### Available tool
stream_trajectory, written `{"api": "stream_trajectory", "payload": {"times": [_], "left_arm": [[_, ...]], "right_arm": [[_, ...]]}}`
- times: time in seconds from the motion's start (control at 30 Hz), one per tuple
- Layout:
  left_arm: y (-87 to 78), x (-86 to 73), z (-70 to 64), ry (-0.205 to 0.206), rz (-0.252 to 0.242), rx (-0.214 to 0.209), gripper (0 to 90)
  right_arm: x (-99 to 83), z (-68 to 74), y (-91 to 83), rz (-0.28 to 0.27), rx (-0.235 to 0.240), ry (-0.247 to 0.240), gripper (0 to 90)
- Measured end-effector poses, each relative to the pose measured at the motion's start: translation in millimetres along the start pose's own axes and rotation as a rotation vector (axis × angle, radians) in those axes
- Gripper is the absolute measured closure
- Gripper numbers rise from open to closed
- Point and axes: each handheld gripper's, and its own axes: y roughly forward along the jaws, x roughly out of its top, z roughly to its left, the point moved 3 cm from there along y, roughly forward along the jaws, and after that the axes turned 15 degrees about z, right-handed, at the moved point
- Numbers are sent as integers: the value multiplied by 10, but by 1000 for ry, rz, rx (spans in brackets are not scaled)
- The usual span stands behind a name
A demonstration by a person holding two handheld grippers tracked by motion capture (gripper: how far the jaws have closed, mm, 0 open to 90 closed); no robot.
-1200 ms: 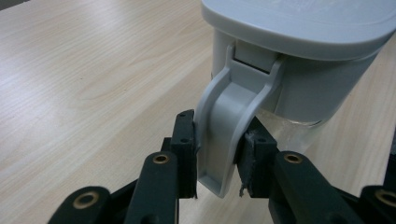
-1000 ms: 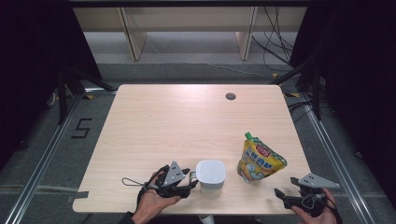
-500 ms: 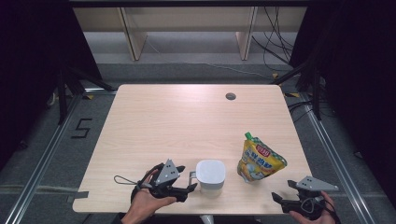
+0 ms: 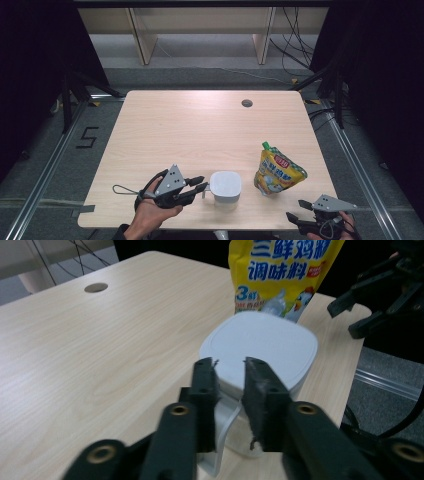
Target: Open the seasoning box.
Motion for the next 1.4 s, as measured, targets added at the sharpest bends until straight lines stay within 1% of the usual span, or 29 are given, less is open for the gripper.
{"api": "stream_trajectory", "payload": {"times": [0.03, 0.07, 0.13, 0.2, 0.27, 0.3, 0.37, 0.4, 0.43, 0.47, 0.5, 0.53, 0.6, 0.63, 0.7, 0.73, 0.8, 0.9, 0.93, 1.0, 1.1, 1.17, 1.2, 1.23, 1.27, 1.3, 1.33, 1.37, 1.4], "left_arm": [[42, 32, -22, -17, 0, -13, 833], [63, 50, -19, 1, 7, -10, 855], [88, 63, -27, 1, 13, -11, 882], [138, 84, -38, 7, 20, -18, 888], [181, 95, -41, 12, 34, -21, 889], [201, 97, -47, 2, 28, -28, 890], [216, 99, -21, 24, 35, -25, 889], [231, 87, -21, -11, 29, -31, 889], [235, 83, -6, -4, 33, -23, 889], [243, 74, -4, -20, 31, -18, 889], [250, 69, 8, -14, 27, -24, 889], [248, 64, 17, -19, 26, -26, 889], [239, 57, 19, -30, 29, -23, 889], [232, 54, 23, -23, 32, -18, 889], [233, 47, 21, -26, 26, -18, 889], [233, 46, 20, -25, 24, -18, 888], [234, 35, 9, -43, 20, -20, 888], [229, 29, 21, -28, 18, -15, 888], [229, 25, 19, -30, 13, -16, 888], [228, 23, 17, -33, 12, -17, 888], [228, 20, 16, -33, 11, -16, 888], [235, 17, 11, -45, 4, -29, 888], [233, 19, 17, -36, 4, -24, 888], [231, 21, 24, -20, 6, -28, 888], [230, 22, 28, -10, 5, -25, 888], [229, 21, 28, -10, 6, -27, 888], [228, 20, 28, -11, 6, -22, 888], [229, 16, 20, -30, 3, -24, 888], [229, 14, 19, -32, 2, -24, 888]], "right_arm": [[8, 8, -1, -12, -5, -16, 387], [7, 38, -7, -4, 1, 4, 393], [12, 40, -7, -8, -9, -4, 396], [21, 49, -7, -5, -5, -31, 410], [25, 46, 3, -15, -8, -40, 414], [23, 58, 5, -12, 0, -31, 420], [19, 78, 4, -7, 10, -15, 430], [23, 70, 5, -10, 6, -27, 432], [28, 60, 6, -16, -1, -39, 433], [34, 51, 11, -18, 1, -57, 436], [29, 52, -7, -5, -19, -54, 437], [30, 51, -4, -5, -21, -59, 439], [30, 73, 4, 0, 2, -46, 444], [33, 76, 8, -7, -4, -49, 451], [28, 107, 9, 7, 10, -36, 468], [43, 94, 11, -8, -2, -66, 471], [58, 106, 5, -23, 5, -82, 485], [72, 129, -8, -45, 12, -76, 501], [95, 140, -11, -70, 14, -103, 512], [108, 164, -30, -67, 28, -114, 534], [122, 205, -45, -88, 24, -94, 563], [142, 236, -61, -105, 30, -83, 583], [146, 277, -65, -101, 49, -64, 598], [166, 277, -63, -125, 36, -89, 611], [171, 312, -65, -120, 51, -78, 623], [191, 323, -61, -136, 47, -98, 641], [201, 334, -63, -132, 53, -107, 654], [206, 379, -66, -127, 65, -95, 667], [243, 376, -47, -158, 46, -146, 677]]}}
